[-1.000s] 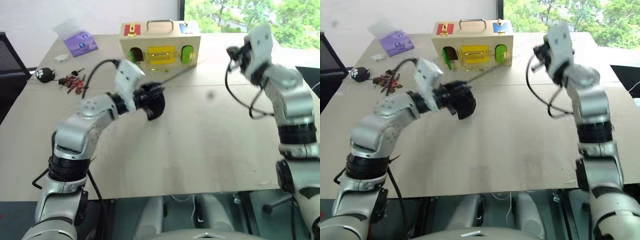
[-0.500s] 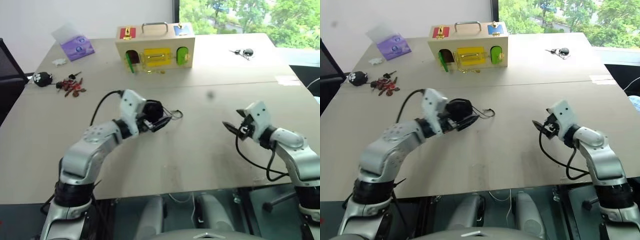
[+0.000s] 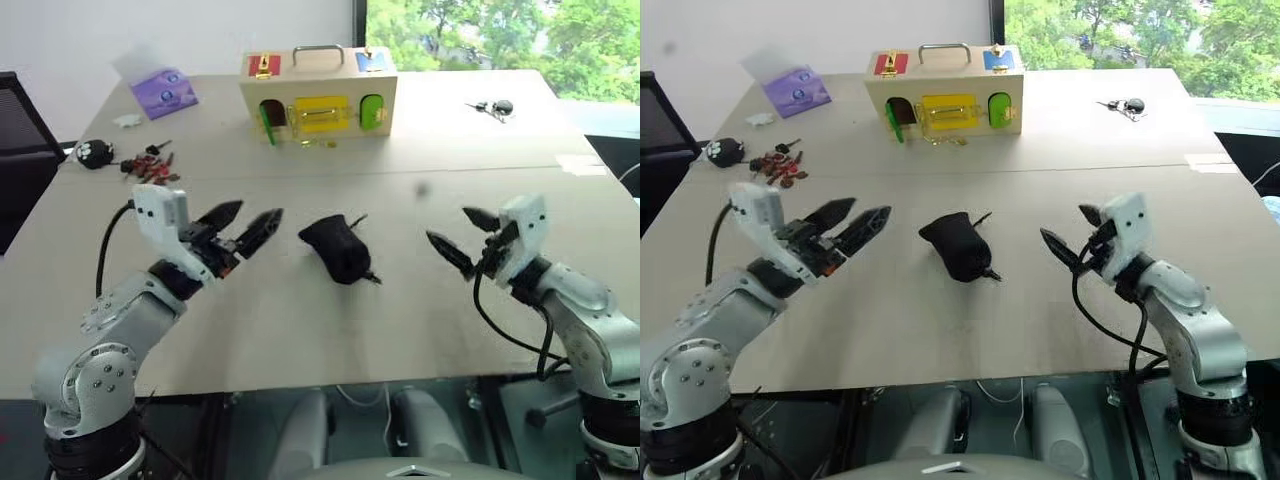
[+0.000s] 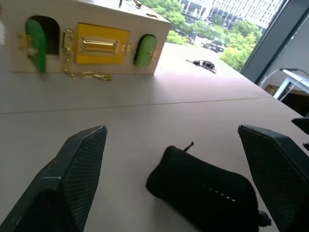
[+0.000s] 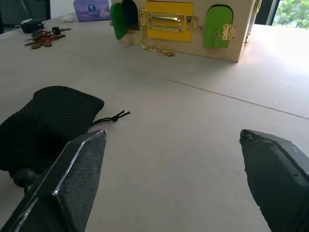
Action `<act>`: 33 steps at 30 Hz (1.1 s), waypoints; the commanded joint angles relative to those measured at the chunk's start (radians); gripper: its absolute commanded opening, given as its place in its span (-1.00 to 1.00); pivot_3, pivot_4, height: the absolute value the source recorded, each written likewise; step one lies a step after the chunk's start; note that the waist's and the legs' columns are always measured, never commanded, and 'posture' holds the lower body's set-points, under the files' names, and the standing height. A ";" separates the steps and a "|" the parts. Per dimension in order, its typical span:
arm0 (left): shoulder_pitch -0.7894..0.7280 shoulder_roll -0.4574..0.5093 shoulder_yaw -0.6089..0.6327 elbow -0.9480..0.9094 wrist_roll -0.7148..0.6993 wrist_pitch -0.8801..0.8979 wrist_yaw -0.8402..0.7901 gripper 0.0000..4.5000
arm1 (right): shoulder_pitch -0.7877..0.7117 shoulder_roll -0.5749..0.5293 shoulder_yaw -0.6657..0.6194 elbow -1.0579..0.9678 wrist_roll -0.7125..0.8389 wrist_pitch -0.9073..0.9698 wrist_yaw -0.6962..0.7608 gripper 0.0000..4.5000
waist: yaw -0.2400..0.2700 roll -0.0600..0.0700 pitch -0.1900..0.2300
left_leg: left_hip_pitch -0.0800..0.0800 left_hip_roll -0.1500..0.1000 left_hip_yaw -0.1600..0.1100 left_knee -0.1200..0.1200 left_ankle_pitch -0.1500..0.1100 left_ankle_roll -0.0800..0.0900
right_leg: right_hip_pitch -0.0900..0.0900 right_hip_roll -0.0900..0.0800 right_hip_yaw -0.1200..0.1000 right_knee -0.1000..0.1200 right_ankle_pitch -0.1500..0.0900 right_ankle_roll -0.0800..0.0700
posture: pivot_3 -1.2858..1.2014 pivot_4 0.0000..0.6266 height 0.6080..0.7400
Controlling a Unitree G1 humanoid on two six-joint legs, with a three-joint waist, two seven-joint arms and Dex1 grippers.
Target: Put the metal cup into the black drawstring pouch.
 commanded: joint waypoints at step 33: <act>0.529 0.016 0.011 -0.035 0.136 -0.325 -0.333 1.00 | 0.375 -0.207 -0.138 -0.087 0.056 -0.242 0.252 0.99 | 0.007 -0.001 0.000 | 0.013 0.003 0.005 -0.004 0.000 0.000 | 0.012 0.000 0.002 -0.005 -0.003 0.003 | 0.03 -0.52 1.00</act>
